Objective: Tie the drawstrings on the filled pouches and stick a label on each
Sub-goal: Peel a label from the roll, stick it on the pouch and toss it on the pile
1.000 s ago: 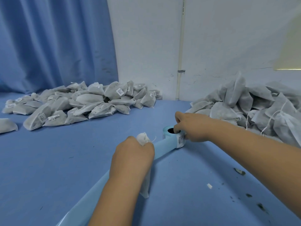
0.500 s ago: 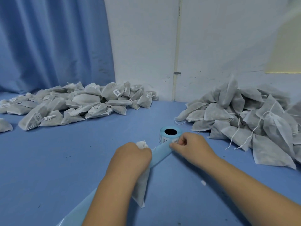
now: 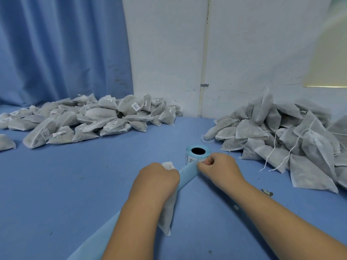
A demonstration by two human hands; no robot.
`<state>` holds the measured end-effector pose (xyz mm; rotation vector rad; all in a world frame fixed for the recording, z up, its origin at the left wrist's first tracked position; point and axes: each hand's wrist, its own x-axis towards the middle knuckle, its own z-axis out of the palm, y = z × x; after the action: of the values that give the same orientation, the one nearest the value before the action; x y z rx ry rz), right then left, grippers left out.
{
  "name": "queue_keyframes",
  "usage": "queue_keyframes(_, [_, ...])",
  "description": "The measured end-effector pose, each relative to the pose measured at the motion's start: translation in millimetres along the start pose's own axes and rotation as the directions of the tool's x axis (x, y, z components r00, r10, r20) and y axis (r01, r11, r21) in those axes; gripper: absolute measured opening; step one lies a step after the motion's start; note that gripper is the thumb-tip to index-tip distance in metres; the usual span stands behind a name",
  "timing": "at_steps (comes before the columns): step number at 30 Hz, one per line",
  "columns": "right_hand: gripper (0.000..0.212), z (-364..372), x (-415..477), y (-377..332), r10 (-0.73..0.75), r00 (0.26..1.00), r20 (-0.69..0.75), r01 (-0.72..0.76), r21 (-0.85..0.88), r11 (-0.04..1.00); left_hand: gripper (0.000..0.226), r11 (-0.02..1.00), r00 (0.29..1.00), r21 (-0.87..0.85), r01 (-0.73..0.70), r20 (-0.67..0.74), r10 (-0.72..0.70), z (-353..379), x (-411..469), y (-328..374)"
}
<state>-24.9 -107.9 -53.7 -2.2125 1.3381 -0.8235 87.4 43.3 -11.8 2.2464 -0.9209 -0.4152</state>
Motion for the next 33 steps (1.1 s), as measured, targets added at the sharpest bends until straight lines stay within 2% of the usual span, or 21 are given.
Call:
queue_keyframes(4, [0.006,0,-3,7,-0.003,0.999,-0.032,0.004,0.044,0.999,0.022,1.000,0.997,0.016,0.010,-0.075,-0.009,1,4,-2])
queue_keyframes(8, [0.009,1,-7,10,-0.044,0.998,-0.051,0.043,-0.012,0.999,0.024,1.000,0.994,0.025,0.007,-0.112,-0.005,5,8,-4])
queue_keyframes(13, [0.025,10,-13,5,-0.145,0.989,-0.031,0.135,-0.209,0.969,0.025,0.999,0.990,0.035,0.010,-0.141,-0.005,8,10,-7])
queue_keyframes(15, [0.026,10,-14,4,-0.149,0.988,-0.050,0.135,-0.211,0.968,0.024,0.999,0.982,0.051,0.005,-0.188,0.005,8,10,-7])
queue_keyframes(17, [0.026,8,-15,3,-0.130,0.988,-0.080,0.115,-0.167,0.979,0.023,0.996,0.965,0.073,-0.042,-0.254,0.059,10,9,-4])
queue_keyframes(19, [0.024,7,-15,4,-0.106,0.989,-0.106,0.094,-0.110,0.990,0.025,0.986,0.942,0.046,-0.158,-0.291,0.165,16,8,1])
queue_keyframes(21, [0.022,6,-15,4,-0.095,0.989,-0.116,0.088,-0.067,0.994,0.023,0.956,0.936,-0.114,-0.270,-0.264,0.232,26,7,11])
queue_keyframes(24, [0.018,5,-14,6,-0.093,0.990,-0.110,0.091,-0.017,0.996,0.011,0.889,0.954,-0.353,-0.291,-0.177,0.242,41,12,22])
queue_keyframes(30, [0.018,5,-12,9,-0.060,0.994,-0.095,0.064,0.030,0.998,0.008,0.778,0.985,-0.621,-0.098,0.049,0.163,57,28,20])
queue_keyframes(33, [0.018,5,-10,9,-0.042,0.996,-0.084,0.047,0.058,0.997,0.009,0.726,0.980,-0.688,0.000,0.144,0.137,59,32,15])
